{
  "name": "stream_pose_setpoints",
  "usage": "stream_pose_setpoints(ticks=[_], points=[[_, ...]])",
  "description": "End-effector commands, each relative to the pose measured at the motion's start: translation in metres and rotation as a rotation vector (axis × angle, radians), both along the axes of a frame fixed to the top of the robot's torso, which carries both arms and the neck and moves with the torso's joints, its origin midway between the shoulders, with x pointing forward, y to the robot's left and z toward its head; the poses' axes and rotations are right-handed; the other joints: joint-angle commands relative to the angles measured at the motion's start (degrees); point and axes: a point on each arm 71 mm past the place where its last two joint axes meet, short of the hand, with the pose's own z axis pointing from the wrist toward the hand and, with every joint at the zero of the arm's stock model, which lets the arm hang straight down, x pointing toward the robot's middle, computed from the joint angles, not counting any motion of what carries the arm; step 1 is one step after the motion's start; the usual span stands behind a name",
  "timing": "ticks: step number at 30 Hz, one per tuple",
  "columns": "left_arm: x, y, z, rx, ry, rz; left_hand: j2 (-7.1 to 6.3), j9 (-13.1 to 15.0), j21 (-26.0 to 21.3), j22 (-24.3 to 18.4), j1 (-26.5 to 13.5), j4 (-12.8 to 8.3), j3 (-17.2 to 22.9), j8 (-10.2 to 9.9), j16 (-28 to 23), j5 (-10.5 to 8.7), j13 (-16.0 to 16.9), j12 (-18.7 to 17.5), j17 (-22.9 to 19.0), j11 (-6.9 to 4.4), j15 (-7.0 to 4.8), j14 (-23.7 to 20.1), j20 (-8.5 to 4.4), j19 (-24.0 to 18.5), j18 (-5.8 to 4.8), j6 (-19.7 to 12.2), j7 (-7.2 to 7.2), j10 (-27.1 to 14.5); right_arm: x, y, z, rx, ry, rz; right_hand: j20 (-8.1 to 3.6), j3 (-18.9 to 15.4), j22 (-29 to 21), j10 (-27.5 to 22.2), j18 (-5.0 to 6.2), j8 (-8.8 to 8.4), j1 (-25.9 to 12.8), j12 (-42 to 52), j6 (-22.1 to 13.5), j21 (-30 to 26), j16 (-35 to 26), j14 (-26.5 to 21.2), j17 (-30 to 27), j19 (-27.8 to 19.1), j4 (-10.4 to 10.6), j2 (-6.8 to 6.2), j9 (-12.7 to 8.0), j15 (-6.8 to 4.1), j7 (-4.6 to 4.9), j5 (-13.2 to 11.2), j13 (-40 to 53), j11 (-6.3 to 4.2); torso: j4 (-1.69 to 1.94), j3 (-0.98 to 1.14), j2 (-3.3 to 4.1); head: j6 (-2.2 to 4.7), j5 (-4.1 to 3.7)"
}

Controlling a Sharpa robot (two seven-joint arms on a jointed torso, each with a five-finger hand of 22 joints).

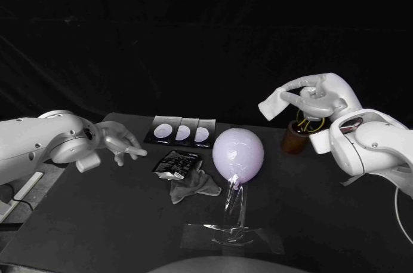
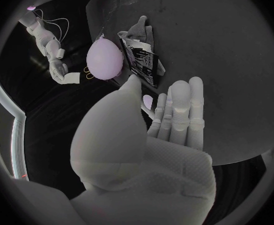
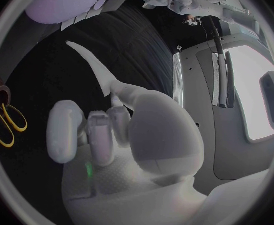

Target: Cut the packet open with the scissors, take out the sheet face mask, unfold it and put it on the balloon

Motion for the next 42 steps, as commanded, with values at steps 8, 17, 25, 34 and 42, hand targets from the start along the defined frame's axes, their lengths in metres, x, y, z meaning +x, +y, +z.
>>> stream_pose_setpoints(ticks=[8, 17, 25, 34, 42], points=[[0.023, -0.026, 0.025, -0.222, -0.175, -0.044, 3.43, -0.87, -3.84, -1.98, 5.88, -0.69, 3.27, 1.17, -5.68, 0.03, 0.69, 2.77, -3.07, -1.41, -0.97, -5.63, -0.1, -2.36, 0.44, 5.33, 0.89, 1.22, 0.002, 0.006, -0.008, -0.071, 0.092, 0.096, -0.31, 0.09, 11.17, 0.36, -0.05, 0.43, -0.16, -0.04, 0.24, 0.1, 0.23, 6.19, 15.1, 0.25, -0.33, 0.26, 1.41, -0.4, -0.09, 0.19, 7.42, -0.46, -0.07, 0.03, 0.02, 3.6, -5.98], [0.04, -0.07, 0.045, -0.46, -0.405, -0.081, 2.24, -4.32, -10.37, -5.94, 9.67, -0.25, 9.72, -2.62, -15.11, -0.13, 0.51, 4.29, -8.01, -1.28, -0.6, -8.92, 1.4, -4.39, 0.39, 8.32, 1.08, 0.59, 0.008, 0.01, -0.008, -0.116, 0.151, 0.158, -0.31, 0.12, 11.24, 0.27, -0.1, 0.46, -0.17, -0.22, 0.21, 0.36, 0.23, 6.19, 15.1, 0.35, -0.38, 0.25, 1.43, -0.4, -0.09, 0.19, 7.3, -0.45, -0.18, 0.09, 0.0, 5.27, -7.48], [0.054, -0.128, 0.056, -0.614, -0.541, -0.153, -0.03, -6.46, -17.09, -9.94, 7.53, -0.47, 14.6, -6.66, -23.67, -0.14, -2.5, -0.31, -11.52, -0.8, 0.59, -12.95, 3.52, -7.16, -0.09, 10.99, 1.07, 2.21, 0.019, 0.023, 0.002, -0.204, 0.223, 0.289, -0.32, 0.15, 11.15, 0.19, -0.03, 0.5, -0.17, -0.37, 0.16, 0.01, 0.23, 6.19, 15.1, 0.22, -0.42, 0.26, 1.45, -0.4, -0.08, 0.19, 7.2, -0.45, -0.14, -0.06, -0.03, 5.91, -8.16], [0.074, -0.171, 0.058, -0.786, -0.55, -0.134, -1.0, -7.7, -29.01, -16.86, 3.62, -0.52, 14.91, -10.23, -35.61, -0.08, -3.02, -6.87, -15.62, 0.92, 3.62, -19.63, 6.81, -14.51, -2.02, 10.52, 2.37, 1.4, 0.025, 0.038, 0.015, -0.341, 0.17, 0.46, -0.32, 0.19, 11.23, 0.17, -0.09, 0.54, -0.21, -0.42, 0.08, 0.32, 0.23, 6.19, 15.1, 0.33, -0.44, 0.29, 1.49, -0.39, -0.05, 0.18, 7.17, -0.42, 0.01, -0.07, -0.01, 6.51, -8.67], [0.092, -0.204, 0.055, -0.896, -0.486, -0.119, 3.97, -8.33, -36.11, -21.6, -8.43, -0.14, 6.39, -13.2, -44.96, 0.07, -2.92, -13.2, -19.02, 3.16, 5.83, -23.64, 6.92, -14.82, -3.82, 8.06, 3.43, -1.75, 0.017, 0.061, 0.025, -0.487, 0.034, 0.574, -0.32, 0.18, 11.31, 0.14, -0.16, 0.6, -0.29, -0.46, 0.01, 0.66, 0.23, 6.19, 15.1, 0.45, -0.43, 0.28, 1.53, -0.38, -0.02, 0.15, 7.14, -0.4, -0.05, -0.04, 0.03, 7.14, -8.53]])
